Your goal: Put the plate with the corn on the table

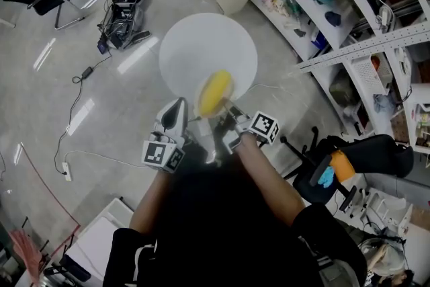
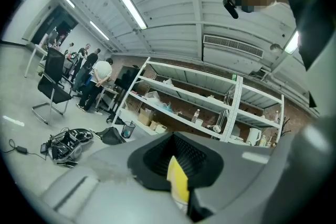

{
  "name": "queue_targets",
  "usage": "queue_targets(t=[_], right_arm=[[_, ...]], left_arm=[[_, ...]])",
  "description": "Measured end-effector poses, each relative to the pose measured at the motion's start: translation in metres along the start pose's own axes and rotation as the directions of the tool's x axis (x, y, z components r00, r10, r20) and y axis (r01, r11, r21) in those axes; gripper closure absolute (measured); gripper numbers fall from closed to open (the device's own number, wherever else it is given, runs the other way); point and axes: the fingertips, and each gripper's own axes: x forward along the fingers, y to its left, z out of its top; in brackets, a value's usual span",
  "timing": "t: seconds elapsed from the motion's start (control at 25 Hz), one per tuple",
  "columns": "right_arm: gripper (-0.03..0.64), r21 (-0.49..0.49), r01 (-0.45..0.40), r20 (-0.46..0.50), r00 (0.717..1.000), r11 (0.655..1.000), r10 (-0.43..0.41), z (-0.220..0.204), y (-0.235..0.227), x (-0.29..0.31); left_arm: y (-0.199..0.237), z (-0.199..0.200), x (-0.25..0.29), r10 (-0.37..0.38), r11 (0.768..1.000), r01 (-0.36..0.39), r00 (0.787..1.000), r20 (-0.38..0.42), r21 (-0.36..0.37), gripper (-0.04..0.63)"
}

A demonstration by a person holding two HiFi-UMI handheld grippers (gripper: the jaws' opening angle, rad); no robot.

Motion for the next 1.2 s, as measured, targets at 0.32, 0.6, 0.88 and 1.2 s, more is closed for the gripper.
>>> queue_targets(t=[0.32, 0.6, 0.88, 1.2], right_arm=[[0.591, -0.023, 0.011, -0.068, 0.998, 1.000, -0.012, 0.023, 0.006, 0.022], [0.591, -0.023, 0.012, -0.100, 0.995, 1.000, -0.014, 0.045, -0.001, 0.046], [0.591, -0.024, 0.015, -0.127, 0.992, 1.000, -0.018, 0.062, -0.006, 0.069], [0.591, -0.028, 0.049, -0.154, 0.987, 0.998, -0.052, 0.079, -0.015, 0.099]], left_arm=[[0.014, -0.002, 0.026, 0.075, 0.997, -0.075, 0.997, -0.001, 0.016, 0.592], [0.025, -0.017, 0.052, 0.110, 0.994, -0.110, 0.994, -0.017, -0.001, 0.592], [0.036, -0.023, 0.076, 0.135, 0.991, -0.136, 0.990, -0.027, -0.015, 0.592], [0.055, -0.026, 0.106, 0.156, 0.987, -0.158, 0.987, -0.048, -0.032, 0.592]])
